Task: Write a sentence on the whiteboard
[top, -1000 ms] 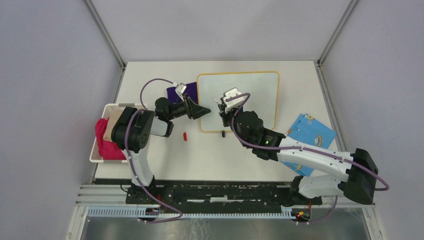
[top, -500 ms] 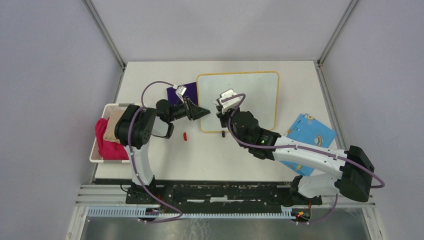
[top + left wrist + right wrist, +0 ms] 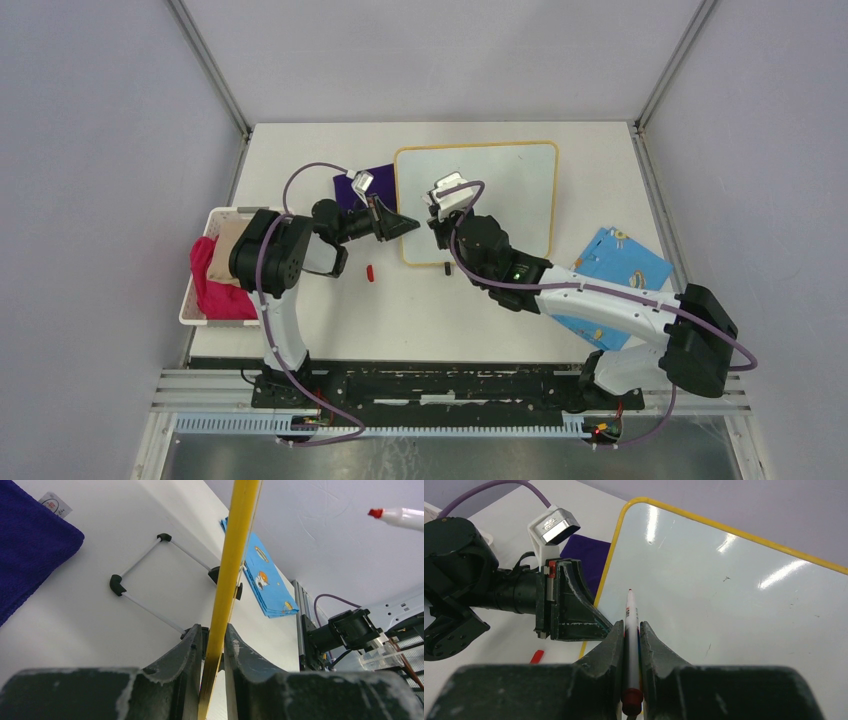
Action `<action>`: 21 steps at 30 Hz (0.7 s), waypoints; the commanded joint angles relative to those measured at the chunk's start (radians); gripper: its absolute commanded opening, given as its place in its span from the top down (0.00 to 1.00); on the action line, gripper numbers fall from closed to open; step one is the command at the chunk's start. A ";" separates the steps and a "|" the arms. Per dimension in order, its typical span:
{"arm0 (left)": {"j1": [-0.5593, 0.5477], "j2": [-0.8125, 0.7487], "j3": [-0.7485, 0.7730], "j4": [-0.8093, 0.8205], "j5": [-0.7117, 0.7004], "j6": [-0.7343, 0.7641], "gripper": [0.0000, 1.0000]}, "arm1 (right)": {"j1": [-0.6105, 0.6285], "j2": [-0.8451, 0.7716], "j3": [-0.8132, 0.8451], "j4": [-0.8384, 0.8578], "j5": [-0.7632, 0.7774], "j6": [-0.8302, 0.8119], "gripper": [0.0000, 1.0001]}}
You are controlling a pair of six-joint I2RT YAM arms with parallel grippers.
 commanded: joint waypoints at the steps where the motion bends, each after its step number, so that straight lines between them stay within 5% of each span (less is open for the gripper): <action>1: 0.001 0.003 -0.007 0.046 0.001 0.002 0.76 | -0.018 0.032 0.077 0.064 -0.020 0.021 1.00; 21: 0.000 0.002 -0.009 0.025 0.006 0.028 0.93 | -0.089 0.124 0.117 0.117 -0.061 0.109 1.00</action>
